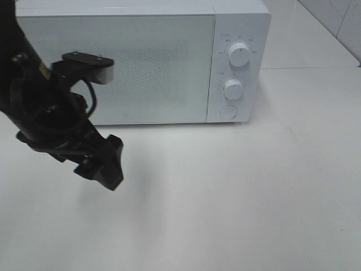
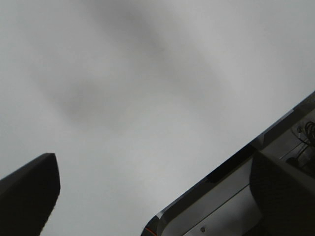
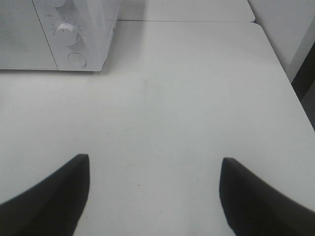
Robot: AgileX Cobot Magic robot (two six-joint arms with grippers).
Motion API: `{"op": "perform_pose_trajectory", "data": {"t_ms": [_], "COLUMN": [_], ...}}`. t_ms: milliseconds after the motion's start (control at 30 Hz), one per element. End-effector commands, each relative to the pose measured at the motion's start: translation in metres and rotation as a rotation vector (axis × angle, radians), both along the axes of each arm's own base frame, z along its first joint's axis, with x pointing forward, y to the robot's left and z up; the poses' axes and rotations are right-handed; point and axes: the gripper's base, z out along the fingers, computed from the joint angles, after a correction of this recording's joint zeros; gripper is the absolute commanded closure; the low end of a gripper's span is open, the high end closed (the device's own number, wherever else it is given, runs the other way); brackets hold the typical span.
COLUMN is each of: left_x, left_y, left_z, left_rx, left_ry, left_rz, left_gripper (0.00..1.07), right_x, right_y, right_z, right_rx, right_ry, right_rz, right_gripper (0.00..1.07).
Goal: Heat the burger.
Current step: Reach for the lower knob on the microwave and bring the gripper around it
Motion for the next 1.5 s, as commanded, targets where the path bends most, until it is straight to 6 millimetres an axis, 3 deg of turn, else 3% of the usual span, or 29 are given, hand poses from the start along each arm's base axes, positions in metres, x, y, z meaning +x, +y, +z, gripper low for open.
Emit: {"op": "perform_pose_trajectory", "data": {"t_ms": [33,100,233,300,333,400,433,500,533,600,733,800,1067,1100,1500], "left_x": [0.006,0.015,0.017,0.017,0.017,0.011,0.011,0.004,0.004,-0.009,-0.025,-0.044,-0.085,-0.097,-0.145], "left_y": [0.019,0.056,0.072,0.108,0.108,0.132,0.132,0.152,0.152,0.166,0.171,0.171,0.170,0.170,0.170], "left_z": [0.007,0.017,0.024,0.040,0.040,0.052,0.052,0.066,0.066,0.073,0.070,0.066,0.055,0.052,0.029], "left_rx": [0.008,0.015,0.015,0.015,0.015,0.011,0.011,-0.002,-0.002,-0.020,-0.025,-0.030,-0.033,-0.037,-0.071], "left_ry": [0.018,0.040,0.037,0.015,0.015,-0.005,-0.005,-0.043,-0.043,-0.091,-0.111,-0.127,-0.153,-0.168,-0.281], "left_rz": [0.061,0.180,0.227,0.328,0.328,0.407,0.407,0.485,0.485,0.552,0.577,0.580,0.579,0.579,0.600], "left_gripper": [0.08,0.08,0.08,0.09,0.09,0.09,0.09,0.09,0.09,0.09,0.09,0.09,0.09,0.09,0.09], "right_x": [-0.003,-0.003,-0.003,-0.003,-0.003,-0.003,-0.003,-0.003,-0.003,-0.003,-0.003,-0.003,-0.003,-0.003,-0.003], "right_y": [0.000,0.000,0.000,0.000,0.000,0.000,0.000,0.000,0.000,0.000,0.000,0.000,0.000,0.000,0.000], "right_z": [0.000,0.000,0.000,0.000,0.000,0.000,0.000,0.000,0.000,0.000,0.000,0.000,0.000,0.000,0.000], "right_rx": [-0.001,-0.001,-0.001,-0.001,-0.001,-0.001,-0.001,-0.001,-0.001,-0.001,-0.001,-0.001,-0.001,-0.001,-0.001], "right_ry": [-0.036,-0.036,-0.036,-0.036,-0.036,-0.036,-0.036,-0.036,-0.036,-0.036,-0.036,-0.036,-0.036,-0.036,-0.036], "right_rz": [-0.003,-0.003,-0.003,-0.003,-0.003,-0.003,-0.003,-0.003,-0.003,-0.003,-0.003,-0.003,-0.003,-0.003,-0.003], "right_gripper": [0.36,0.36,0.36,0.36,0.36,0.36,0.36,0.36,0.36,0.36,0.37,0.37,0.37,0.37,0.37]}}
